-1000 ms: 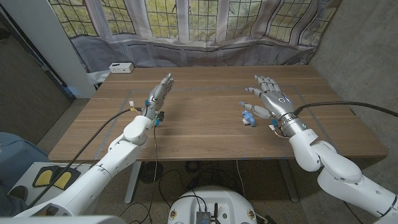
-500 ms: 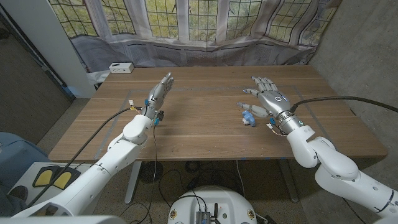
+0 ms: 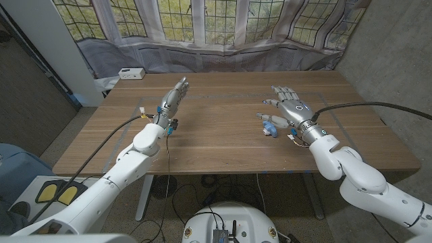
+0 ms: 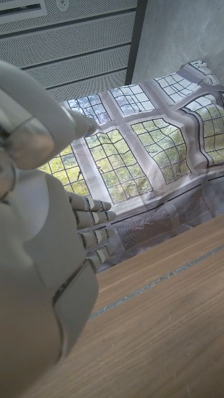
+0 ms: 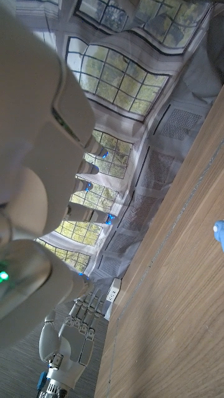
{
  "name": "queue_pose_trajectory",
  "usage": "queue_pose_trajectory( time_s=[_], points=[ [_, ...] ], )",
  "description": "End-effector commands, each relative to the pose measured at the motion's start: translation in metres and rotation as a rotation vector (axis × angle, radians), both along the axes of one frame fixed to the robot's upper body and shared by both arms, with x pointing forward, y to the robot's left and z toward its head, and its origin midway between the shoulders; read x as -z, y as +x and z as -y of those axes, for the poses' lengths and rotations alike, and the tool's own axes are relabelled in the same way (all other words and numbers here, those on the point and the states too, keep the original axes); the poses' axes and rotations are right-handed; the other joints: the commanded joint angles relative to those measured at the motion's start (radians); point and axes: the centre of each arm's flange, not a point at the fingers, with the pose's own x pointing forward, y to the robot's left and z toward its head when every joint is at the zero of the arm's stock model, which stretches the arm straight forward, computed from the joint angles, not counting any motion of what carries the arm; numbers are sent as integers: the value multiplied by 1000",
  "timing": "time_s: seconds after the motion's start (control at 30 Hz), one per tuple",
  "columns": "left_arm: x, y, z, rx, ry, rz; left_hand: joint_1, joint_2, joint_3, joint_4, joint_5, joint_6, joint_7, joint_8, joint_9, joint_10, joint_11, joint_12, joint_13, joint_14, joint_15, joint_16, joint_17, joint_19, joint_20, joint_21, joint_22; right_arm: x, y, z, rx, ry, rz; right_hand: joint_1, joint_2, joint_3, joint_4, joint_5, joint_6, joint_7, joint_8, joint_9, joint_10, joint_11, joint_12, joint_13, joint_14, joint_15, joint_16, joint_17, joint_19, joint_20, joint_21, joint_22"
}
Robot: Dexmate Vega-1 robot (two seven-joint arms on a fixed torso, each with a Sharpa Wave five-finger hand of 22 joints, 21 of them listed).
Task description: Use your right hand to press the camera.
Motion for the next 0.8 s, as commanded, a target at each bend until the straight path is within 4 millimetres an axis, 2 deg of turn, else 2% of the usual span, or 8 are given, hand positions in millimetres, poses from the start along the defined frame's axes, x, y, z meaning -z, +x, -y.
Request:
queue_pose_trajectory(
  time_s=[0.03, 0.8],
  points=[
    [-3, -2, -2, -6, 7, 2, 1, -9, 0, 2, 0, 8, -2, 0, 3, 4, -3, -5, 6, -8, 2, 0, 3, -7, 1, -2, 1, 2, 8, -1, 34, -37, -32, -5, 1, 2, 5, 0, 17, -2, 11, 6, -126, -8, 4, 5, -256, 1, 5, 4, -237, -8, 9, 5],
    [-10, 1, 1, -4, 21, 10, 0, -9, 1, 3, 0, 15, -2, 0, 3, 5, 0, -7, 6, -9, 1, 0, 3, -13, 2, -2, 1, 11, 23, -2, 60, -22, -106, -6, 6, 5, 5, 1, 32, -3, 12, 6, -124, -10, 6, 5, -259, -2, 5, 3, -254, -12, 7, 5]
  ],
)
